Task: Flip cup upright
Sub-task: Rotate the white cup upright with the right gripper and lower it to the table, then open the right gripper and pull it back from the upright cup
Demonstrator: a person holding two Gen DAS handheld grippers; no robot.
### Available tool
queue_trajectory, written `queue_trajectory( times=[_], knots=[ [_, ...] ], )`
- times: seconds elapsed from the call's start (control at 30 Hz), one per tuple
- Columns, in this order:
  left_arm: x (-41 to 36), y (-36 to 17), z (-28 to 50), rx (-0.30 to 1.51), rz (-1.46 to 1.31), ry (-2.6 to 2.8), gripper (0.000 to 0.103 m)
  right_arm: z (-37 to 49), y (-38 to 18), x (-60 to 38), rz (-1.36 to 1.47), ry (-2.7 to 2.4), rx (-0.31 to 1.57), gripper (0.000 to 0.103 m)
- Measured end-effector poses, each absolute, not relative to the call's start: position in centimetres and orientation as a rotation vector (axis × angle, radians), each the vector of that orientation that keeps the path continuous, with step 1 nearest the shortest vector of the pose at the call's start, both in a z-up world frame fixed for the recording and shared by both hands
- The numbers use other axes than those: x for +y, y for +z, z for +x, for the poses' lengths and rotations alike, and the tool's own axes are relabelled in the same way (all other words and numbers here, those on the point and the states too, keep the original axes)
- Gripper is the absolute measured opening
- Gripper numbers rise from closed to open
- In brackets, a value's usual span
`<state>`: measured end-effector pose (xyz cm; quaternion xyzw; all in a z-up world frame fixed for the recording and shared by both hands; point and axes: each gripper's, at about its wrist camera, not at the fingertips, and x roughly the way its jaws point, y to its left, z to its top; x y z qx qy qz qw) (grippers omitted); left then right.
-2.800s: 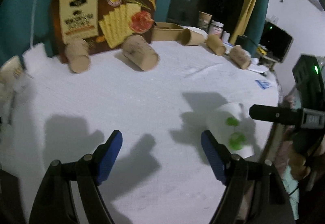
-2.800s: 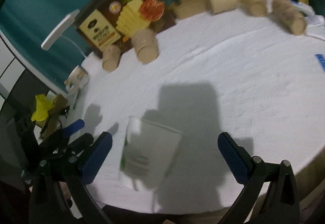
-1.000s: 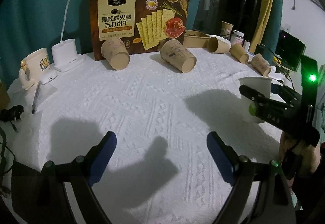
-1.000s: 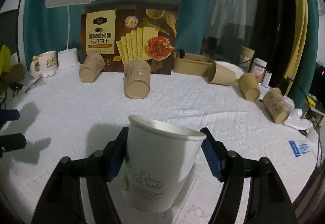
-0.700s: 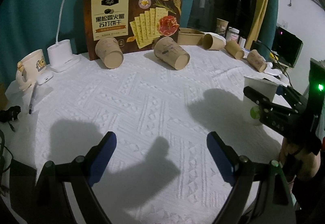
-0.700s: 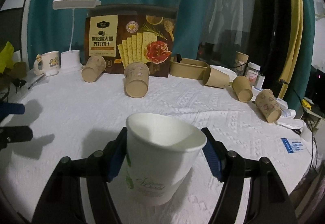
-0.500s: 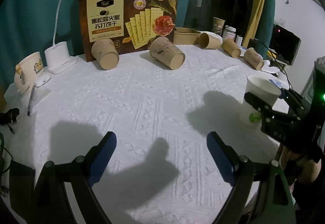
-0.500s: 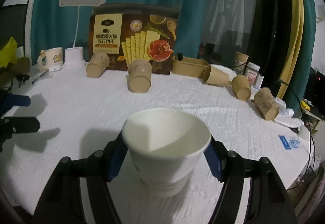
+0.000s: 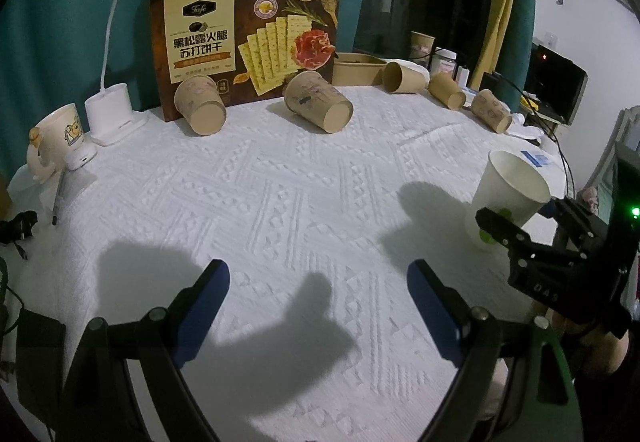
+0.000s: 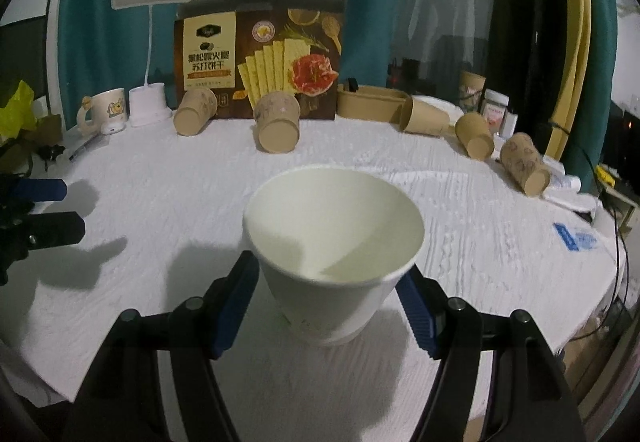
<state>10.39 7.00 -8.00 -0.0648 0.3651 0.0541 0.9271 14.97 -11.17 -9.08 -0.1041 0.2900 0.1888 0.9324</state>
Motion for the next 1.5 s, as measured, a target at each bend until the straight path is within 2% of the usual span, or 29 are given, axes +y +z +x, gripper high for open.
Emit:
queue_trajectory(
  times=[0.27,0.8,1.43,1.5],
  knots=[
    [6.7,-7.6,9.7,0.747,-0.127,0.127,0.090,13.9,-10.1,-12.1,-0.147,0.394,0.704,0.067],
    [3.5,-6.5,8.9,0.737,-0.111,0.077,0.090,10.7,-9.9,-16.2,-0.070,0.339,0.761,0.069],
    [-1.2,-2.2,8.2,0.619,0.022,0.014,0.091,7.5,-2.4,-22.8,0.020,0.231,0.654,0.070],
    [-1.3,-1.3,7.9,0.589,0.027,0.018,0.094,7.2,-1.3,-23.2,0.020,0.225,0.631,0.071]
  ],
)
